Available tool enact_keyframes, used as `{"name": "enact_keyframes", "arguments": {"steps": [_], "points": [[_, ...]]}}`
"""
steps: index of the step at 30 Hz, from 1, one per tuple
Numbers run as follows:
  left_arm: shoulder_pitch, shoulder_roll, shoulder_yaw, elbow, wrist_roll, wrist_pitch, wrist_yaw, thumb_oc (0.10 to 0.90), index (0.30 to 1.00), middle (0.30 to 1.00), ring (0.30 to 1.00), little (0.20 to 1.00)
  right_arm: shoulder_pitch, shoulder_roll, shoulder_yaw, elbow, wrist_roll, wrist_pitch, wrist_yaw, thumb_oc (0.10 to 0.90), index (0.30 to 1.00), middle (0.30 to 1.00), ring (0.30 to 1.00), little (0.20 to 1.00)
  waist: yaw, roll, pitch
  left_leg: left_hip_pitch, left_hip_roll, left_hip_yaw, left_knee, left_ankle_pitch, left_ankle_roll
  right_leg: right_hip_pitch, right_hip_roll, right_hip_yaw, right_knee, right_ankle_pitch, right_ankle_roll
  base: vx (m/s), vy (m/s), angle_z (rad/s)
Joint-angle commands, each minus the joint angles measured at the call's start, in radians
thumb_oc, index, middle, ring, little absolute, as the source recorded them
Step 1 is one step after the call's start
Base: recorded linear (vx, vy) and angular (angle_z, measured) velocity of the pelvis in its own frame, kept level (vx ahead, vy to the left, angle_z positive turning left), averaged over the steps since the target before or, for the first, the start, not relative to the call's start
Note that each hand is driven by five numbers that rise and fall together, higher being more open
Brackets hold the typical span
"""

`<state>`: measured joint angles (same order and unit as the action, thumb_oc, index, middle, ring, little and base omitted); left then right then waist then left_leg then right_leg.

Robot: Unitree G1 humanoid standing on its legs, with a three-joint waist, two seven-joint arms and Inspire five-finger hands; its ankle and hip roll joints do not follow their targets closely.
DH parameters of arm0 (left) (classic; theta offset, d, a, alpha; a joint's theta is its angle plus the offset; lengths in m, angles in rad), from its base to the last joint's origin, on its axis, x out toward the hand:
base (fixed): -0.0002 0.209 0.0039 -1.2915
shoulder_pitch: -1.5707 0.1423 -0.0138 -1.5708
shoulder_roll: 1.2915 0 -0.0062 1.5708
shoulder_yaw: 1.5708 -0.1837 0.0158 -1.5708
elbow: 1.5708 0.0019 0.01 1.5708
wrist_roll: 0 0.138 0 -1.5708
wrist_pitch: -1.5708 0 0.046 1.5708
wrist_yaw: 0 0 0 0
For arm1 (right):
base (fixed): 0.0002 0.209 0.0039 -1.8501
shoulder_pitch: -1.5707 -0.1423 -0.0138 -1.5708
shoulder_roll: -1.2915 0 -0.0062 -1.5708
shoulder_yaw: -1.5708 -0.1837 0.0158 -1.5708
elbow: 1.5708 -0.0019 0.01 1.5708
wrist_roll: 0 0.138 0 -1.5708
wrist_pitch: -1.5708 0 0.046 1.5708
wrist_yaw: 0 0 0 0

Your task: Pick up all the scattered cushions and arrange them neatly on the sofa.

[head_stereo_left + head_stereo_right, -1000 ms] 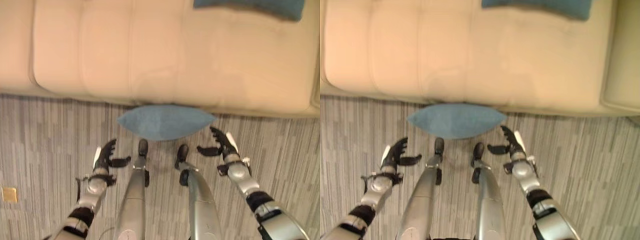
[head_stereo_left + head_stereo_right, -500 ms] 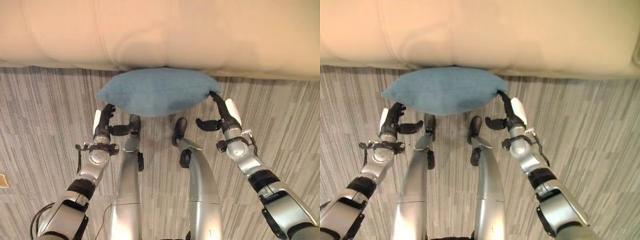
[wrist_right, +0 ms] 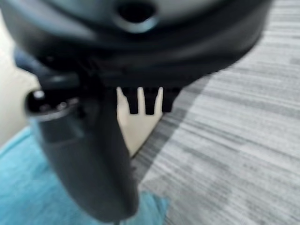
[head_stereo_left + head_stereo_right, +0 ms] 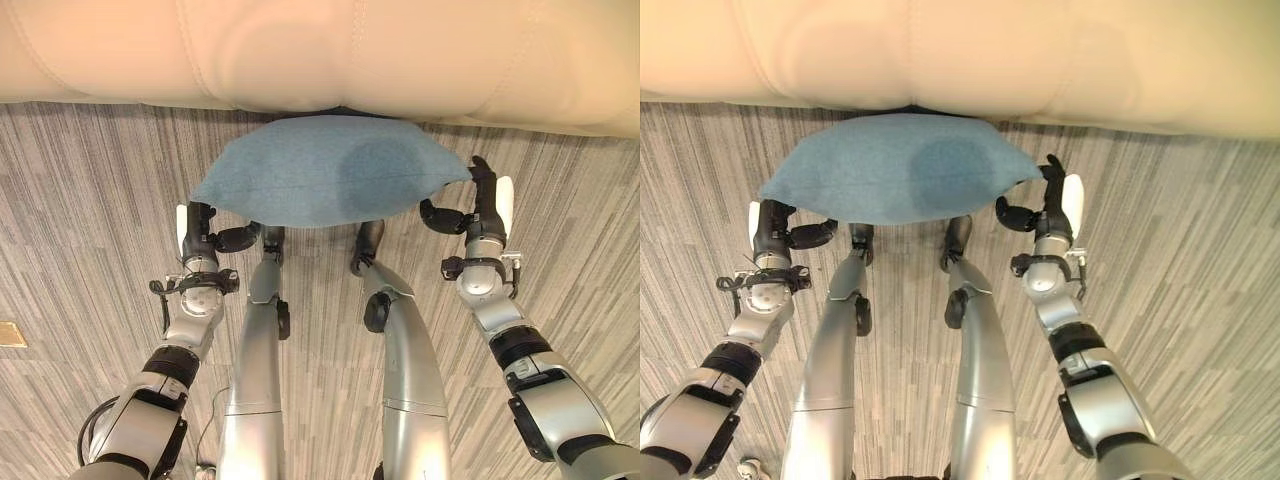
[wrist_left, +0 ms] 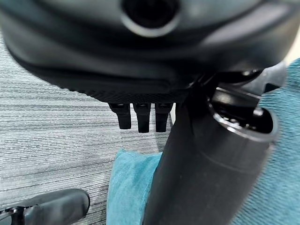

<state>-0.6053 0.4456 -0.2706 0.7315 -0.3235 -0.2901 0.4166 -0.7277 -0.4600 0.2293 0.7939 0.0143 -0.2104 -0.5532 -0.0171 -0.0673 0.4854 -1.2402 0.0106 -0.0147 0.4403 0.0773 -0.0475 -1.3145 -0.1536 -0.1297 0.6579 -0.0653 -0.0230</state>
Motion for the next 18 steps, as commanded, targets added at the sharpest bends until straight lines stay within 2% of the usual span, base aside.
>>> {"name": "enact_keyframes", "arguments": {"steps": [1,4,9,14,18], "points": [[0.091,-0.005,0.036,-0.017,-0.014,-0.057,0.068,0.8,0.9,0.9,0.9,0.9,0.144,-0.021,-0.01,-0.063,0.044,-0.031,-0.095,0.8,0.9,0.9,0.9,0.9,-0.034,0.035,-0.127,-0.076,-0.001,-0.013,0.044,-0.107,0.026,0.006,0.013,0.047,-0.117,-0.006,0.107,0.0,-0.004,0.03],[0.088,0.007,0.036,-0.047,0.002,-0.052,0.071,0.8,0.9,0.9,0.9,0.9,0.188,-0.029,-0.053,-0.127,0.065,-0.053,-0.088,0.8,0.9,0.9,0.9,0.9,-0.043,0.032,-0.127,-0.096,-0.001,-0.017,0.048,-0.103,0.023,-0.011,0.015,0.05,-0.115,0.002,0.11,0.0,0.0,0.0],[0.061,0.031,0.034,-0.079,0.01,-0.043,0.059,0.8,0.9,0.9,0.9,0.9,0.204,-0.054,-0.033,-0.122,0.092,-0.049,-0.011,0.8,0.9,0.9,0.9,0.9,-0.051,0.026,-0.129,-0.115,-0.002,-0.021,0.046,-0.095,0.018,-0.032,0.018,0.048,-0.116,0.013,0.112,0.0,0.0,0.0],[0.004,0.092,0.022,-0.152,0.032,-0.04,0.032,0.8,0.9,0.9,0.9,0.9,0.194,-0.127,0.026,-0.136,0.075,-0.048,0.087,0.8,0.9,0.9,0.9,0.9,-0.055,0.025,-0.124,-0.139,-0.004,-0.021,0.03,-0.083,0.013,-0.057,0.019,0.054,-0.129,0.029,0.12,0.0,0.0,0.0],[-0.03,0.114,0.011,-0.166,0.037,-0.042,0.023,0.8,0.9,0.9,0.9,0.9,0.151,-0.168,0.084,-0.137,0.05,-0.04,0.12,0.8,0.9,0.9,0.9,0.9,-0.052,0.028,-0.118,-0.156,-0.004,-0.016,0.033,-0.079,0.012,-0.075,0.02,0.06,-0.13,0.035,0.123,0.0,0.0,0.0]]}}
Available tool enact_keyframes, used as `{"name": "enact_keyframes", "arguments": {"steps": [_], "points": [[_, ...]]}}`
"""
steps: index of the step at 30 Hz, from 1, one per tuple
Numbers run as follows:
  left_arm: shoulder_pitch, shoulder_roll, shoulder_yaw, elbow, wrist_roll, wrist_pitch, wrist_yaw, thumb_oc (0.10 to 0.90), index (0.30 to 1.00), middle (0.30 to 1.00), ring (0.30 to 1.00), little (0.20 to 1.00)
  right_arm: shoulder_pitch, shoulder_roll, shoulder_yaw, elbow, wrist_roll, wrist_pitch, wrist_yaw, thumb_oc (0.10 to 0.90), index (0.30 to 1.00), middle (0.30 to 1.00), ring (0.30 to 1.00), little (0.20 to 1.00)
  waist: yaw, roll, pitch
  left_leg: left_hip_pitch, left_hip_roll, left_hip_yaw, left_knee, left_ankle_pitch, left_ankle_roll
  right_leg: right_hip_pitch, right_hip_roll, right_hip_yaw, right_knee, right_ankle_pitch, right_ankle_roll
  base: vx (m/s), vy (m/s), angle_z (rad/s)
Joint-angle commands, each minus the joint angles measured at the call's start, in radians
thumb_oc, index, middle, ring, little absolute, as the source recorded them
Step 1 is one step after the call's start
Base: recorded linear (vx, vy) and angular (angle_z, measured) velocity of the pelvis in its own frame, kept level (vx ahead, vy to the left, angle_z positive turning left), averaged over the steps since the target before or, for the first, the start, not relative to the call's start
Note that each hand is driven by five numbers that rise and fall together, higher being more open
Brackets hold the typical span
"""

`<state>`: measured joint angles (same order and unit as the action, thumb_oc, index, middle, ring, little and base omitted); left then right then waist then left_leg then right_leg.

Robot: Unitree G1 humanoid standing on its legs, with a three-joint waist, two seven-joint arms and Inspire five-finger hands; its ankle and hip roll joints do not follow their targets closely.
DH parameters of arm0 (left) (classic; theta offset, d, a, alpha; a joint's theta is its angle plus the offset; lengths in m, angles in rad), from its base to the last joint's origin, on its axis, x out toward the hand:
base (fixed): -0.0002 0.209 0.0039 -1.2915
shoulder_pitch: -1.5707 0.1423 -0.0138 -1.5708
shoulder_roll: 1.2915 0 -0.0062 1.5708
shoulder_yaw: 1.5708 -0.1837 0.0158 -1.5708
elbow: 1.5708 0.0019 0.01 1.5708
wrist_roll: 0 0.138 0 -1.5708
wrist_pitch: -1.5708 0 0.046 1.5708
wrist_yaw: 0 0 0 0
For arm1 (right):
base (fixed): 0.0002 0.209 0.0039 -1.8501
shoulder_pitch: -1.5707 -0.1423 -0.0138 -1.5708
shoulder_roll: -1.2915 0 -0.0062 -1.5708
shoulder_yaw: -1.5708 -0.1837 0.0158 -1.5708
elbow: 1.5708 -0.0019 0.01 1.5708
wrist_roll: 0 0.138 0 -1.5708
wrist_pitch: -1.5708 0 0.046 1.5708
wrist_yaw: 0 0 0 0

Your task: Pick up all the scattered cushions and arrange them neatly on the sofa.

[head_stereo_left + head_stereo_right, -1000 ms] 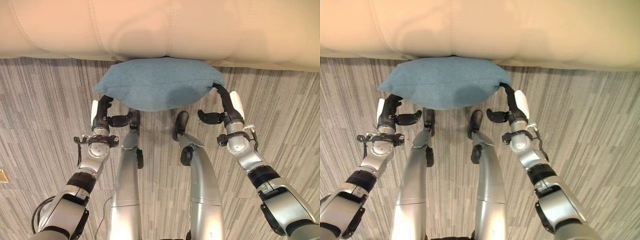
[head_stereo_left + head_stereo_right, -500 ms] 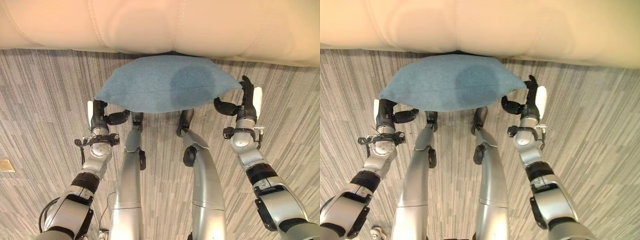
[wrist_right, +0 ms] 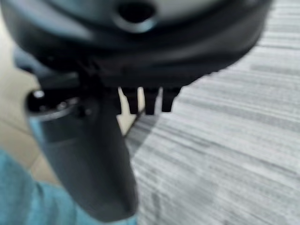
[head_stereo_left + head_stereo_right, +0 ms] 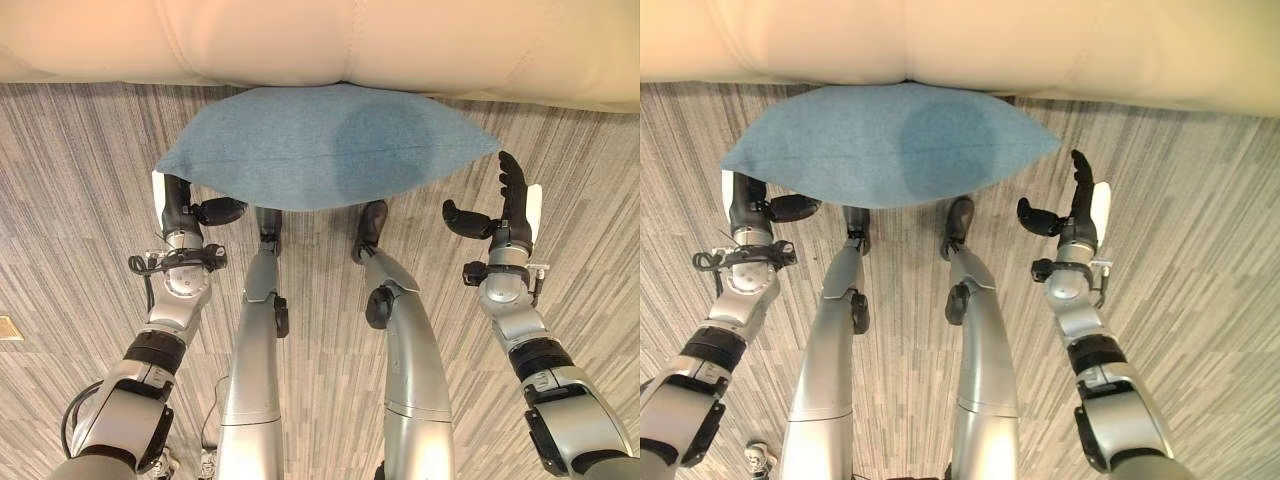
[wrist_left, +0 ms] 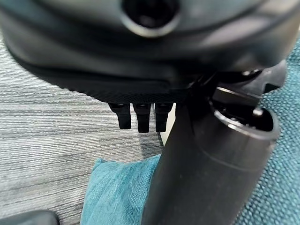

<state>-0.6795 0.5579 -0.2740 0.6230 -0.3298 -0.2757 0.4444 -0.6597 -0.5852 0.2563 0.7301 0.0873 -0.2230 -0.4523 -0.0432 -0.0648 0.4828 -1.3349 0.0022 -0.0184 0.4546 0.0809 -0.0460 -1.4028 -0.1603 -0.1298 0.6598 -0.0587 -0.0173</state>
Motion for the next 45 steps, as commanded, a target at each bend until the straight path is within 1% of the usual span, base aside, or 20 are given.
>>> {"name": "enact_keyframes", "arguments": {"steps": [1,5,8,13,14,16,19,23,24,25,26,27,30,32,33,36,37,38,39,45], "points": [[0.037,0.005,0.007,-0.071,0.041,-0.061,-0.007,0.8,0.9,0.9,0.9,0.9,0.053,-0.058,0.093,-0.077,-0.043,-0.021,0.029,0.8,0.9,0.9,0.9,0.9,-0.022,0.03,-0.112,-0.071,0.005,-0.008,0.024,-0.08,0.011,0.001,0.029,0.063,-0.128,0.031,0.118,0.01,-0.011,-0.04],[0.016,0.002,-0.011,-0.081,0.036,-0.064,-0.007,0.8,0.9,0.9,0.9,0.9,-0.01,-0.064,0.135,-0.086,-0.069,-0.017,0.018,0.8,0.9,0.9,0.9,0.9,-0.016,0.038,-0.11,-0.087,-0.001,-0.005,0.036,-0.081,0.015,-0.018,0.034,0.071,-0.114,0.032,0.117,0.01,-0.004,-0.02],[-0.002,-0.008,-0.025,-0.087,0.034,-0.066,0.0,0.8,0.9,0.9,0.9,0.9,-0.084,-0.05,0.172,-0.083,-0.089,-0.006,0.0,0.8,0.9,0.9,0.9,0.9,-0.006,0.048,-0.112,-0.098,-0.004,-0.003,0.039,-0.08,0.018,-0.031,0.036,0.075,-0.11,0.031,0.115,0.0,0.0,0.0],[-0.032,-0.034,-0.05,-0.085,0.043,-0.065,0.011,0.8,0.9,0.9,0.9,0.9,-0.214,0.007,0.24,-0.099,-0.124,0.007,-0.024,0.8,0.9,0.9,0.9,0.9,0.005,0.066,-0.111,-0.11,-0.005,0.0,0.04,-0.077,0.02,-0.046,0.041,0.08,-0.108,0.03,0.115,0.0,0.0,0.0],[-0.032,-0.034,-0.049,-0.084,0.043,-0.065,0.011,0.8,0.9,0.9,0.9,0.9,-0.215,0.007,0.241,-0.098,-0.124,0.007,-0.025,0.8,0.9,0.9,0.9,0.9,0.005,0.066,-0.11,-0.111,-0.005,0.0,0.04,-0.077,0.02,-0.046,0.041,0.079,-0.108,0.03,0.115,0.0,0.0,0.0],[-0.041,-0.048,-0.062,-0.075,0.04,-0.064,0.013,0.8,0.9,0.9,0.9,0.9,-0.258,0.046,0.264,-0.119,-0.134,0.008,-0.028,0.8,0.9,0.9,0.9,0.9,0.009,0.068,-0.113,-0.112,-0.005,-0.003,0.037,-0.074,0.018,-0.046,0.041,0.078,-0.109,0.028,0.114,0.01,-0.034,0.02],[-0.041,-0.052,-0.07,-0.065,0.041,-0.062,0.009,0.8,0.9,0.9,0.9,0.9,-0.281,0.066,0.278,-0.131,-0.14,0.008,-0.025,0.8,0.9,0.9,0.9,0.9,0.011,0.069,-0.118,-0.112,-0.006,-0.003,0.032,-0.07,0.016,-0.045,0.043,0.074,-0.111,0.026,0.113,0.01,-0.023,0.01],[-0.035,-0.028,-0.096,-0.05,0.085,-0.056,-0.014,0.8,0.9,0.9,0.9,0.9,-0.297,0.072,0.303,-0.148,-0.175,0.004,-0.011,0.8,0.9,0.9,0.9,0.9,0.016,0.072,-0.129,-0.11,-0.007,-0.005,0.016,-0.061,0.01,-0.04,0.047,0.067,-0.117,0.026,0.114,0.0,-0.023,0.03],[-0.032,0.006,-0.115,-0.039,0.135,-0.046,-0.025,0.8,0.9,0.9,0.9,0.9,-0.296,0.065,0.307,-0.155,-0.187,0.0,0.0,0.8,0.9,0.9,0.9,0.9,0.016,0.073,-0.137,-0.109,-0.007,-0.007,0.007,-0.056,0.007,-0.039,0.049,0.066,-0.121,0.027,0.114,0.01,0.007,0.04],[-0.034,0.028,-0.13,-0.035,0.165,-0.039,-0.033,0.8,0.9,0.9,0.9,0.9,-0.294,0.06,0.31,-0.16,-0.192,-0.004,0.003,0.8,0.9,0.9,0.9,0.9,0.016,0.074,-0.139,-0.109,-0.007,-0.009,0.005,-0.055,0.007,-0.039,0.05,0.066,-0.121,0.027,0.115,0.01,0.007,0.04],[-0.034,0.028,-0.131,-0.035,0.165,-0.039,-0.032,0.8,0.9,0.9,0.9,0.9,-0.294,0.06,0.309,-0.16,-0.192,-0.004,0.003,0.8,0.9,0.9,0.9,0.9,0.017,0.073,-0.139,-0.109,-0.007,-0.009,0.005,-0.054,0.007,-0.04,0.05,0.066,-0.121,0.027,0.115,0.0,0.008,0.04],[-0.042,0.061,-0.155,-0.018,0.207,-0.029,-0.042,0.8,0.9,0.9,0.9,0.9,-0.291,0.054,0.305,-0.163,-0.195,-0.008,0.008,0.8,0.9,0.9,0.9,0.9,0.015,0.075,-0.146,-0.11,-0.006,-0.009,0.002,-0.053,0.006,-0.04,0.051,0.065,-0.123,0.027,0.115,0.0,0.016,0.04],[-0.055,0.09,-0.172,-0.002,0.24,-0.017,-0.044,0.8,0.9,0.9,0.9,0.9,-0.288,0.046,0.298,-0.166,-0.199,-0.01,0.011,0.8,0.9,0.9,0.9,0.9,0.014,0.076,-0.15,-0.114,-0.006,-0.009,0.002,-0.052,0.005,-0.041,0.049,0.064,-0.125,0.03,0.117,0.0,0.0,0.0],[-0.056,0.106,-0.167,0.003,0.242,-0.016,-0.043,0.8,0.9,0.9,0.9,0.9,-0.285,0.04,0.292,-0.168,-0.201,-0.007,0.013,0.8,0.9,0.9,0.9,0.9,0.013,0.076,-0.152,-0.115,-0.006,-0.01,-0.002,-0.051,0.005,-0.042,0.047,0.063,-0.126,0.03,0.119,0.0,0.0,0.0],[-0.043,0.106,-0.143,0.006,0.218,-0.021,-0.039,0.8,0.9,0.9,0.9,0.9,-0.279,0.037,0.282,-0.17,-0.202,-0.001,0.017,0.8,0.9,0.9,0.9,0.9,0.013,0.076,-0.153,-0.116,-0.006,-0.01,-0.004,-0.051,0.004,-0.044,0.045,0.062,-0.127,0.03,0.12,0.0,0.0,0.0],[-0.002,0.077,-0.08,0.004,0.145,-0.037,-0.032,0.8,0.9,0.9,0.9,0.9,-0.263,0.041,0.263,-0.173,-0.201,0.008,0.017,0.8,0.9,0.9,0.9,0.9,0.019,0.075,-0.157,-0.111,-0.007,-0.009,-0.007,-0.052,0.005,-0.041,0.045,0.061,-0.124,0.028,0.119,0.0,0.0,0.0],[0.001,0.077,-0.078,0.002,0.145,-0.037,-0.033,0.8,0.9,0.9,0.9,0.9,-0.262,0.041,0.265,-0.174,-0.201,0.008,0.017,0.8,0.9,0.9,0.9,0.9,0.018,0.076,-0.158,-0.111,-0.008,-0.009,-0.007,-0.052,0.005,-0.041,0.045,0.061,-0.124,0.028,0.119,0.0,0.0,0.0],[0.03,0.052,-0.038,0.013,0.088,-0.046,-0.033,0.8,0.9,0.9,0.9,0.9,-0.253,0.043,0.252,-0.174,-0.199,0.014,0.017,0.8,0.9,0.9,0.9,0.9,0.023,0.077,-0.161,-0.109,-0.009,-0.01,-0.008,-0.051,0.006,-0.04,0.044,0.061,-0.123,0.027,0.118,0.0,0.0,0.0],[0.048,0.042,-0.015,0.019,0.069,-0.047,-0.03,0.8,0.9,0.9,0.9,0.9,-0.247,0.046,0.245,-0.176,-0.198,0.016,0.018,0.8,0.9,0.9,0.9,0.9,0.025,0.078,-0.165,-0.107,-0.009,-0.011,-0.01,-0.051,0.006,-0.039,0.044,0.062,-0.125,0.027,0.117,0.0,0.0,0.0],[0.12,0.02,0.052,0.044,0.021,-0.045,-0.032,0.8,0.9,0.9,0.9,0.9,-0.225,0.042,0.21,-0.193,-0.194,0.02,0.024,0.8,0.9,0.9,0.9,0.9,0.037,0.079,-0.172,-0.099,-0.011,-0.013,-0.013,-0.05,0.005,-0.034,0.044,0.062,-0.126,0.024,0.115,0.0,0.0,0.0]]}}
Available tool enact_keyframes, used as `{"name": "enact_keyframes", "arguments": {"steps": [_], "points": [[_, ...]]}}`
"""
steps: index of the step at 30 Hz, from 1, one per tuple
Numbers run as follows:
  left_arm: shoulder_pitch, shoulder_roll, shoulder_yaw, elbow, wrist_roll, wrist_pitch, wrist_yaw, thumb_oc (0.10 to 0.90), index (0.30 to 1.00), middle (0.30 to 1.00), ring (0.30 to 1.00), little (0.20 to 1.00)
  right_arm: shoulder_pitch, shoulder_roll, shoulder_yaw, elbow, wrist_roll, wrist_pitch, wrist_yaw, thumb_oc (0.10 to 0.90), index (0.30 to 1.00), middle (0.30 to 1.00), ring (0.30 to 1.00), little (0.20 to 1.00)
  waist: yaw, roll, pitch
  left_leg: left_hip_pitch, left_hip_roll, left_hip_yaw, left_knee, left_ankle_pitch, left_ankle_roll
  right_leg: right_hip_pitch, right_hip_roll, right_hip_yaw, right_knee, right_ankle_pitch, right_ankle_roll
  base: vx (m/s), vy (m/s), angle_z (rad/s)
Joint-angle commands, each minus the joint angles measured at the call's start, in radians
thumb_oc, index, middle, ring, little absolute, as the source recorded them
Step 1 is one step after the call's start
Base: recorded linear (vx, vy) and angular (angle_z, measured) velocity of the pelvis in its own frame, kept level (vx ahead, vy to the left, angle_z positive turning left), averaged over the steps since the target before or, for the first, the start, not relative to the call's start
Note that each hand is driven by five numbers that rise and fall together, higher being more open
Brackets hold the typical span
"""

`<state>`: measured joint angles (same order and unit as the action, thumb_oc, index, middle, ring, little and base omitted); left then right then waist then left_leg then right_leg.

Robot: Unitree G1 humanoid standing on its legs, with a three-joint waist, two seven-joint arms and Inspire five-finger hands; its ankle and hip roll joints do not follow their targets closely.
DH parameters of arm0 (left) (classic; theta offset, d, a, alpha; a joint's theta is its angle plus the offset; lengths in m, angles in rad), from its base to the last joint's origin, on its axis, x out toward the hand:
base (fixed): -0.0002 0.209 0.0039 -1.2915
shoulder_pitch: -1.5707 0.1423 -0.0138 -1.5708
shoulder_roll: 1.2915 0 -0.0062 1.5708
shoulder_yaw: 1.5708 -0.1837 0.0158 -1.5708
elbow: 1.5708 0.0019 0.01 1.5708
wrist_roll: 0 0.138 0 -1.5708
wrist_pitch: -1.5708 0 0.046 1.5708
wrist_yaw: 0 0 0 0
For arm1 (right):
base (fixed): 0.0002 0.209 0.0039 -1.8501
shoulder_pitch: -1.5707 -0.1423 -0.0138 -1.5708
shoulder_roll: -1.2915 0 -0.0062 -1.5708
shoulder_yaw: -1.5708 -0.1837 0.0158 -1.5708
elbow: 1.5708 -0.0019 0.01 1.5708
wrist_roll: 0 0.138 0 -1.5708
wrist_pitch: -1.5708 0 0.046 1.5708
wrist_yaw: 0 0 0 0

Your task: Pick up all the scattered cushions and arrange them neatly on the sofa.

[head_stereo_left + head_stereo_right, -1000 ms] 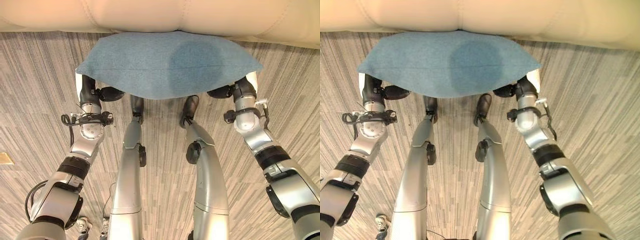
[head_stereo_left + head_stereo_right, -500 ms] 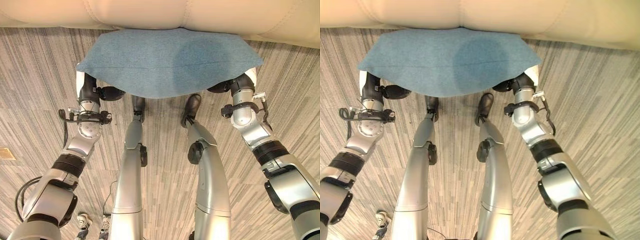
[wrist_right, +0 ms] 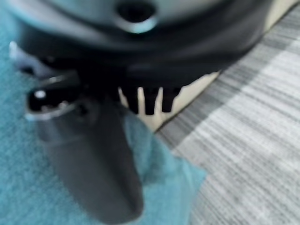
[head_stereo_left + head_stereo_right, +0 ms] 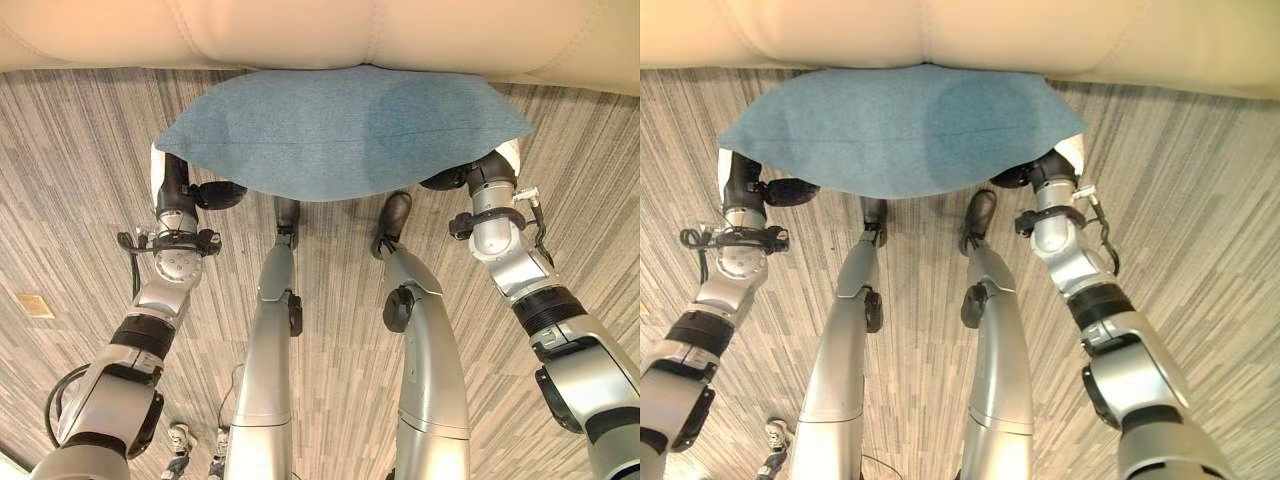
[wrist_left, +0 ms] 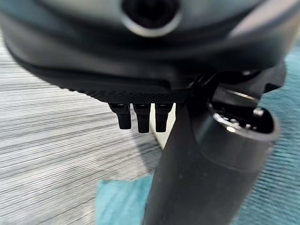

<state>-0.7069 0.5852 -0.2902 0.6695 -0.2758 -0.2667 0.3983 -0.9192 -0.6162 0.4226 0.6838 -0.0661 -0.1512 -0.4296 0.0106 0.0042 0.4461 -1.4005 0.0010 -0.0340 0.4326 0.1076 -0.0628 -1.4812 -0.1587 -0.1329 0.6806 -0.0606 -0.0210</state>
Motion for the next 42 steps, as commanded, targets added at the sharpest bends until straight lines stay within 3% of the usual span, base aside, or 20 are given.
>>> {"name": "enact_keyframes", "arguments": {"steps": [1,7,13,20,29,34,38,39,41,42], "points": [[0.177,-0.016,0.088,0.004,-0.047,-0.052,0.009,0.8,0.9,0.9,0.9,0.9,0.046,0.068,0.031,-0.155,-0.04,-0.052,0.004,0.8,0.9,0.9,0.9,0.9,-0.014,0.011,-0.135,-0.032,-0.011,0.002,0.009,-0.076,0.022,0.046,0.041,0.063,-0.145,0.025,0.118,0.0,0.0,0.0],[0.232,-0.036,0.123,0.009,-0.053,-0.049,0.009,0.8,0.9,0.9,0.9,0.9,0.074,0.056,0.0,-0.174,-0.043,-0.053,0.004,0.8,0.9,0.9,0.9,0.9,-0.006,0.012,-0.134,-0.029,-0.011,-0.002,0.007,-0.073,0.02,0.048,0.042,0.061,-0.143,0.022,0.117,0.0,0.0,0.0],[0.188,-0.03,0.117,0.016,-0.048,-0.046,0.022,0.8,0.9,0.9,0.9,0.9,0.077,0.056,-0.004,-0.175,-0.038,-0.052,0.009,0.8,0.9,0.9,0.9,0.9,-0.011,0.007,-0.132,-0.037,-0.011,-0.009,0.012,-0.072,0.017,0.042,0.043,0.058,-0.13,0.02,0.117,0.0,0.0,0.0],[0.051,0.014,0.033,-0.007,-0.002,-0.038,0.011,0.8,0.9,0.9,0.9,0.9,0.048,0.059,0.013,-0.155,-0.032,-0.054,0.018,0.8,0.9,0.9,0.9,0.9,-0.028,0.004,-0.136,-0.044,-0.009,-0.013,0.015,-0.073,0.017,0.035,0.046,0.059,-0.129,0.023,0.12,0.0,0.0,0.0],[-0.164,0.092,-0.183,-0.002,0.123,-0.016,-0.061,0.8,0.9,0.9,0.9,0.9,-0.023,0.067,0.071,-0.149,-0.002,-0.082,0.049,0.8,0.9,0.9,0.9,0.9,-0.057,0.003,-0.146,-0.048,-0.005,-0.005,-0.002,-0.072,0.018,0.03,0.05,0.068,-0.146,0.029,0.126,0.0,0.008,0.0],[-0.218,0.052,-0.295,-0.037,0.101,-0.012,-0.136,0.8,0.9,0.9,0.9,0.9,-0.056,0.125,0.118,-0.192,0.072,-0.101,0.095,0.8,0.9,0.9,0.9,0.9,-0.066,0.007,-0.152,-0.052,-0.007,0.002,0.001,-0.078,0.022,0.024,0.052,0.071,-0.146,0.027,0.127,0.0,0.0,0.0],[-0.206,-0.007,-0.306,-0.063,0.043,-0.018,-0.147,0.8,0.9,0.9,0.9,0.9,-0.065,0.178,0.134,-0.218,0.132,-0.113,0.112,0.8,0.9,0.9,0.9,0.9,-0.065,0.009,-0.154,-0.054,-0.01,0.004,0.005,-0.08,0.024,0.021,0.052,0.072,-0.145,0.028,0.127,0.0,0.0,0.0],[-0.195,-0.054,-0.292,-0.076,-0.018,-0.027,-0.143,0.8,0.9,0.9,0.9,0.9,-0.072,0.226,0.141,-0.234,0.201,-0.125,0.134,0.8,0.9,0.9,0.9,0.9,-0.063,0.01,-0.154,-0.054,-0.01,0.002,0.005,-0.079,0.023,0.022,0.052,0.073,-0.15,0.029,0.126,0.0,0.0,0.0],[-0.19,-0.072,-0.286,-0.085,-0.045,-0.03,-0.14,0.8,0.9,0.9,0.9,0.9,-0.073,0.243,0.145,-0.247,0.228,-0.131,0.143,0.8,0.9,0.9,0.9,0.9,-0.062,0.01,-0.155,-0.054,-0.011,0.002,0.003,-0.078,0.023,0.021,0.052,0.072,-0.151,0.028,0.125,0.0,-0.018,0.0],[-0.179,-0.117,-0.271,-0.121,-0.126,-0.048,-0.137,0.8,0.9,0.9,0.9,0.9,-0.076,0.297,0.162,-0.297,0.318,-0.15,0.178,0.8,0.9,0.9,0.9,0.9,-0.061,0.01,-0.155,-0.058,-0.012,0.001,0.002,-0.075,0.022,0.018,0.053,0.069,-0.151,0.03,0.125,-0.01,-0.038,0.0]]}}
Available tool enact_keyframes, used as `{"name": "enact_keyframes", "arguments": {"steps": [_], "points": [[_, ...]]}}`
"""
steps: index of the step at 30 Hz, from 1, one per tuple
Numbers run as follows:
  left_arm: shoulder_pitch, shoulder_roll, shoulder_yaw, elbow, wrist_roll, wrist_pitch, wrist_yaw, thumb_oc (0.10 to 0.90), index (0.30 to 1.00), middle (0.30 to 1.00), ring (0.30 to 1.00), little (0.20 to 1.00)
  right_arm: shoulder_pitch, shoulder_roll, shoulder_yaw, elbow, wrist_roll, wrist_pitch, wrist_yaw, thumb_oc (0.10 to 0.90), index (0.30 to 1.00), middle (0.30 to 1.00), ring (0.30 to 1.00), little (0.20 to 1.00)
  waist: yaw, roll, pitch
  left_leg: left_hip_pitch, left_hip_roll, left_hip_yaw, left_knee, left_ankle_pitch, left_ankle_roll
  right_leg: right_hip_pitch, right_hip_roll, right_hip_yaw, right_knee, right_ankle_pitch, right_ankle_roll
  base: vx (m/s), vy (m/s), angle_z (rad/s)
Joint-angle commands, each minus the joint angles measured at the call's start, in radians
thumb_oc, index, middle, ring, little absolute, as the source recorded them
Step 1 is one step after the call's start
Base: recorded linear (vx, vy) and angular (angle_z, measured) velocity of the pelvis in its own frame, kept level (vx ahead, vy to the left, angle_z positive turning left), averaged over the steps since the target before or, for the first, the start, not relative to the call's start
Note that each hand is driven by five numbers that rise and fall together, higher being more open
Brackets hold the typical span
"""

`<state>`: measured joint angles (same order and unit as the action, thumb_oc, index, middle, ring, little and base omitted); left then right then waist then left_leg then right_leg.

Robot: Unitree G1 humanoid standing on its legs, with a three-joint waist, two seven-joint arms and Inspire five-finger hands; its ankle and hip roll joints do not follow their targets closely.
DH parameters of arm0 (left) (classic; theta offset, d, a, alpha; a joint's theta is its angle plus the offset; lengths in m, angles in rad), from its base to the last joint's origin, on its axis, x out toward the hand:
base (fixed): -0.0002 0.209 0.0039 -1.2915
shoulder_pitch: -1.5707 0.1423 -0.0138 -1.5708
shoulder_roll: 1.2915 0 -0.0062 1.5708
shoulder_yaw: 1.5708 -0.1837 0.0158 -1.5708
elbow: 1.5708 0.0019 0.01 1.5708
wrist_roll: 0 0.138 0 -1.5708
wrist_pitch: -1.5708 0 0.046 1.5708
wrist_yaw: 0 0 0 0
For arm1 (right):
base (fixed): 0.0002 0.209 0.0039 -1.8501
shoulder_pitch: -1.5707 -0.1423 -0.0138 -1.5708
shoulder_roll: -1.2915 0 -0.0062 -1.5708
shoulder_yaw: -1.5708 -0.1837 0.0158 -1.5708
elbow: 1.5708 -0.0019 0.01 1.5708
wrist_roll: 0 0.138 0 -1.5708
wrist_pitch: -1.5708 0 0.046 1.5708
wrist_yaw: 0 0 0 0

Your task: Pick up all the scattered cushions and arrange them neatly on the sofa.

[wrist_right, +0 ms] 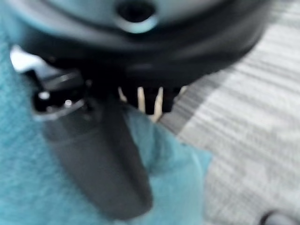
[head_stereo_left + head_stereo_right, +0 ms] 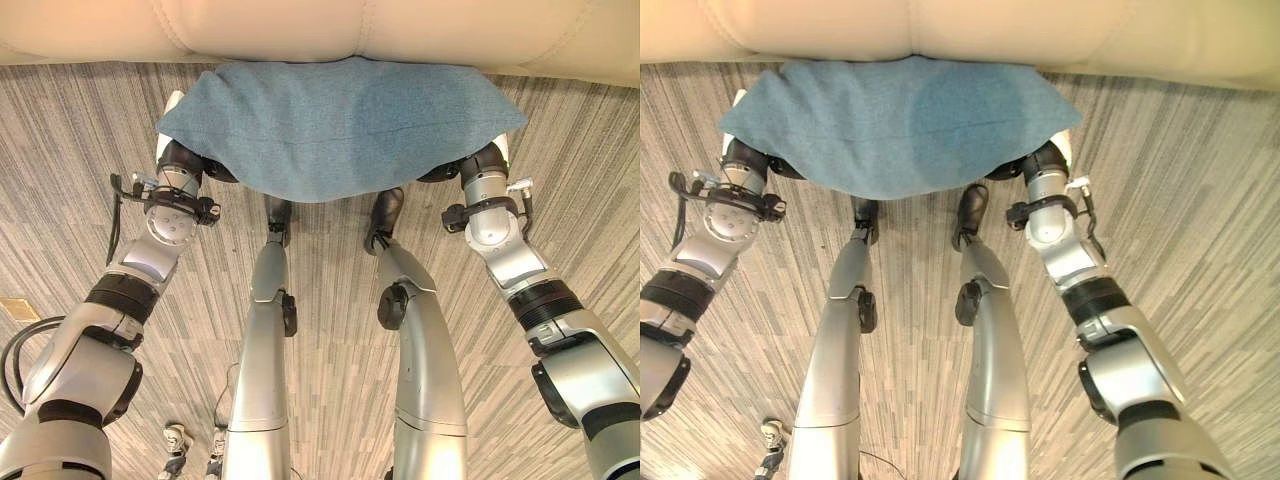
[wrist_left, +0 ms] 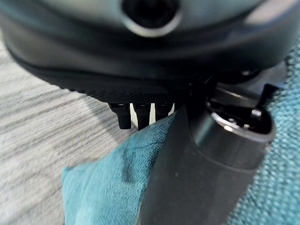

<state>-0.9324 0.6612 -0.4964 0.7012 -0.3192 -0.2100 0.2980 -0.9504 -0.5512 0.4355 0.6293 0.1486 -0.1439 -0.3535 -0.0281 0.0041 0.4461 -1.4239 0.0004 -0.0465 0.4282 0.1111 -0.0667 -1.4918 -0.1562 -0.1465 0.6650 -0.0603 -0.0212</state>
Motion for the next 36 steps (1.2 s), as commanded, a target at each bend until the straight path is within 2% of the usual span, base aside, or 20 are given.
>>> {"name": "enact_keyframes", "arguments": {"steps": [1,2,3,13,19,22,23,24,25,31,33,34,35,36], "points": [[0.051,-0.199,-0.059,-0.171,-0.101,-0.11,-0.035,0.8,0.9,0.9,0.9,0.9,-0.046,0.244,0.157,-0.259,0.128,-0.164,0.118,0.722,0.782,0.782,0.782,0.782,-0.02,0.009,-0.156,-0.038,-0.012,0.012,0.007,-0.078,0.026,0.026,0.05,0.082,-0.134,0.03,0.124,-0.01,-0.046,0.02],[0.059,-0.204,-0.05,-0.191,-0.124,-0.115,-0.035,0.8,0.9,0.9,0.9,0.9,-0.046,0.255,0.163,-0.277,0.15,-0.17,0.128,0.445,0.368,0.368,0.368,0.368,-0.019,0.009,-0.157,-0.04,-0.013,0.01,0.01,-0.078,0.026,0.023,0.052,0.081,-0.131,0.03,0.124,0.0,0.0,0.0],[0.065,-0.208,-0.043,-0.206,-0.141,-0.12,-0.036,0.4,0.3,0.3,0.3,0.3,-0.044,0.26,0.166,-0.292,0.166,-0.175,0.136,0.4,0.3,0.3,0.3,0.3,-0.018,0.009,-0.16,-0.042,-0.013,0.01,0.01,-0.078,0.025,0.022,0.052,0.081,-0.13,0.029,0.124,0.0,0.0,0.0],[0.098,-0.228,0.019,-0.315,-0.203,-0.146,-0.023,0.4,0.3,0.3,0.3,0.3,-0.007,0.238,0.136,-0.363,0.177,-0.192,0.137,0.4,0.3,0.3,0.3,0.3,-0.012,0.008,-0.196,-0.031,-0.011,0.012,0.018,-0.082,0.022,0.033,0.055,0.07,-0.119,0.026,0.123,0.0,0.0,0.0],[0.141,-0.266,0.039,-0.405,-0.193,-0.158,-0.028,0.4,0.3,0.3,0.3,0.3,0.075,0.225,0.072,-0.472,0.192,-0.216,0.136,0.4,0.3,0.3,0.3,0.3,-0.016,0.002,-0.218,0.075,-0.001,0.015,-0.039,-0.078,0.014,0.126,0.056,0.058,-0.156,0.024,0.124,-0.01,-0.002,0.01],[0.189,-0.282,0.045,-0.449,-0.186,-0.164,-0.042,0.4,0.3,0.3,0.3,0.3,0.127,0.215,0.052,-0.53,0.178,-0.218,0.139,0.4,0.3,0.3,0.3,0.3,-0.018,-0.001,-0.219,0.175,0.005,0.015,-0.096,-0.071,0.006,0.213,0.05,0.049,-0.191,0.022,0.125,-0.04,-0.019,0.06],[0.227,-0.296,0.064,-0.476,-0.198,-0.167,-0.058,0.4,0.3,0.3,0.3,0.3,0.168,0.21,0.04,-0.562,0.169,-0.217,0.143,0.4,0.3,0.3,0.3,0.3,-0.017,-0.004,-0.22,0.236,0.008,0.016,-0.141,-0.032,0.003,0.266,0.046,0.034,-0.225,0.054,0.116,-0.02,-0.039,0.0],[0.229,-0.297,0.064,-0.477,-0.199,-0.167,-0.058,0.4,0.3,0.3,0.3,0.3,0.17,0.21,0.041,-0.562,0.169,-0.216,0.143,0.4,0.3,0.3,0.3,0.3,-0.018,-0.003,-0.222,0.257,0.008,0.011,-0.141,-0.064,-0.003,0.282,0.049,0.041,-0.218,0.021,0.124,-0.04,-0.05,0.01],[0.275,-0.309,0.065,-0.503,-0.208,-0.17,-0.075,0.4,0.3,0.3,0.3,0.3,0.224,0.206,0.034,-0.601,0.161,-0.214,0.154,0.4,0.3,0.3,0.3,0.3,-0.018,-0.006,-0.222,0.315,0.009,0.011,-0.181,-0.026,-0.003,0.337,0.045,0.027,-0.26,0.054,0.114,0.04,-0.048,0.01],[0.421,-0.333,0.079,-0.556,-0.231,-0.177,-0.114,0.4,0.3,0.3,0.3,0.3,0.396,0.199,0.015,-0.658,0.162,-0.21,0.191,0.4,0.3,0.3,0.3,0.3,-0.018,-0.021,-0.236,0.543,0.01,-0.003,-0.252,-0.03,-0.016,0.543,0.039,-0.001,-0.333,0.047,0.11,0.0,-0.045,0.0],[0.483,-0.338,0.087,-0.569,-0.242,-0.18,-0.132,0.4,0.3,0.3,0.3,0.3,0.472,0.207,-0.001,-0.665,0.178,-0.212,0.206,0.4,0.3,0.3,0.3,0.3,-0.016,-0.027,-0.235,0.649,0.015,-0.004,-0.278,-0.035,-0.019,0.644,0.041,-0.013,-0.361,0.043,0.109,0.0,-0.053,0.01],[0.537,-0.338,0.095,-0.585,-0.253,-0.18,-0.15,0.4,0.3,0.3,0.3,0.3,0.535,0.204,-0.018,-0.679,0.188,-0.209,0.222,0.4,0.3,0.3,0.3,0.3,-0.019,-0.036,-0.234,0.741,0.02,-0.005,-0.292,-0.043,-0.02,0.742,0.043,-0.02,-0.388,0.037,0.107,0.01,-0.074,-0.03],[0.571,-0.339,0.103,-0.592,-0.254,-0.179,-0.159,0.4,0.3,0.3,0.3,0.3,0.571,0.208,-0.028,-0.681,0.19,-0.207,0.229,0.4,0.3,0.3,0.3,0.3,-0.019,-0.04,-0.231,0.795,0.023,-0.005,-0.3,-0.048,-0.022,0.796,0.045,-0.028,-0.4,0.034,0.106,0.01,-0.061,-0.04],[0.571,-0.339,0.102,-0.592,-0.254,-0.179,-0.159,0.4,0.3,0.3,0.3,0.3,0.572,0.208,-0.028,-0.682,0.19,-0.207,0.229,0.4,0.3,0.3,0.3,0.3,-0.019,-0.04,-0.228,0.8,0.023,-0.005,-0.301,-0.048,-0.023,0.801,0.046,-0.028,-0.402,0.034,0.106,0.03,-0.058,0.0]]}}
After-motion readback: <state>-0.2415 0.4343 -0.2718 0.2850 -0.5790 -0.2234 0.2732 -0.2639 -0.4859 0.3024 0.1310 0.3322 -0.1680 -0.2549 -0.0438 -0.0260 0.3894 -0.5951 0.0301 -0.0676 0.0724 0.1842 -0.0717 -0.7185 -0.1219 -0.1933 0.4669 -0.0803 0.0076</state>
